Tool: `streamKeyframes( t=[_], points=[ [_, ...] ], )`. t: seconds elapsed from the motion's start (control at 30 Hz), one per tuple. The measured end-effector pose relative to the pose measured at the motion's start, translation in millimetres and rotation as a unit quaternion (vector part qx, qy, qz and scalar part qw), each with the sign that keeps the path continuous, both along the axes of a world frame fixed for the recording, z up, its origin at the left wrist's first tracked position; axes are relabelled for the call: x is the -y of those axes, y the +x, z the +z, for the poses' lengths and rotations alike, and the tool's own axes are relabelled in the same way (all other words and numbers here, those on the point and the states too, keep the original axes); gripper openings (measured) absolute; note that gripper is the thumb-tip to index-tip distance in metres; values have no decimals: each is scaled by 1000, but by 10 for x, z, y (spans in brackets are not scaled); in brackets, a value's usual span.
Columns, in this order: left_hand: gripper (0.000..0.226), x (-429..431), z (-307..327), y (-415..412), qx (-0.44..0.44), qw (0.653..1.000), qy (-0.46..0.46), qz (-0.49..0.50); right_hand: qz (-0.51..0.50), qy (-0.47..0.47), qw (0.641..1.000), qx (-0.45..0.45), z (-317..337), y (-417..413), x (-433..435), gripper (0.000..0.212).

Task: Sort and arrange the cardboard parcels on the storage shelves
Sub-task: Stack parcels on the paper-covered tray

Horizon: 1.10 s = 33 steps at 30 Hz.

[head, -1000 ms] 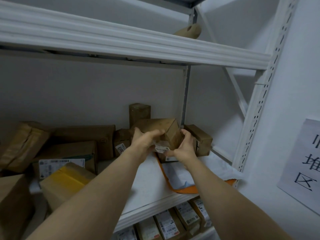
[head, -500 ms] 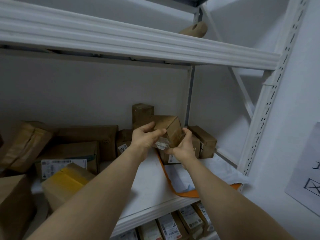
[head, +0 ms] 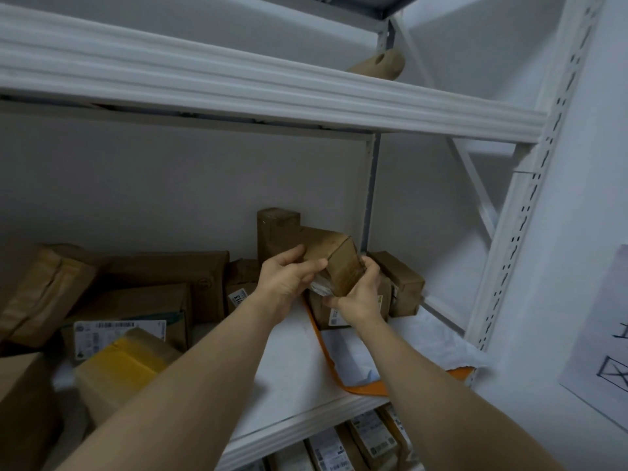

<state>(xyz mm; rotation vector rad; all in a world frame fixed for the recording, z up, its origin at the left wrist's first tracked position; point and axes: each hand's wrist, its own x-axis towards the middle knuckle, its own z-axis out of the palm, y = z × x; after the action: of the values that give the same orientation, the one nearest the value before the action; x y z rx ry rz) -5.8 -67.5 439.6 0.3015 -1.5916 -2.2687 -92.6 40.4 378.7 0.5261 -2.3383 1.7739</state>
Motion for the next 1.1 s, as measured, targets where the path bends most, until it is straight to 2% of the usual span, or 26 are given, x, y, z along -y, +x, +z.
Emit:
streamKeyframes(
  t=[0.17, 0.37, 0.57, 0.6, 0.67, 0.7, 0.8, 0.83, 0.87, 1.0, 1.07, 1.1],
  points=[
    [65, 0, 2, 22, 8, 1000, 3, 3, -7, 26, 999, -23, 23, -8, -9, 101],
    [62, 35, -1, 3, 8, 1000, 7, 8, -16, 28, 999, -24, 21, 23, 32, 98],
    [63, 68, -5, -7, 13, 1000, 11, 14, -32, 18, 997, -63, 65, 95, 46, 94],
    [57, 88, -11, -17, 17, 1000, 20, 6, -44, 18, 996, -81, 56, 102, 50, 90],
    [27, 113, 3, -16, 29, 998, 50, -25, -64, 35, 988, -136, 31, 97, 41, 81],
    [22, 119, 24, -3, 41, 997, 57, -35, -67, 60, 982, -168, 17, 84, 31, 76],
    [78, 175, 48, -9, 102, 994, 17, -39, -63, 151, 955, -249, -15, 71, 12, 74],
    [87, 180, 49, -12, 117, 993, -3, -33, -57, 170, 948, -263, -24, 73, 4, 76],
    [87, 175, 52, -9, 122, 992, -15, -22, -52, 184, 945, -267, -33, 79, -5, 79],
    [61, 210, 18, -37, 126, 991, -36, 9, 9, 199, 964, -175, -27, 79, -40, 101],
    [58, 219, 16, -26, 123, 992, -37, 9, 35, 96, 992, -67, 16, 45, -6, 104],
    [57, 225, 15, -30, 120, 992, -31, 3, 36, 8, 999, 16, 48, 23, 10, 93]
  ],
)
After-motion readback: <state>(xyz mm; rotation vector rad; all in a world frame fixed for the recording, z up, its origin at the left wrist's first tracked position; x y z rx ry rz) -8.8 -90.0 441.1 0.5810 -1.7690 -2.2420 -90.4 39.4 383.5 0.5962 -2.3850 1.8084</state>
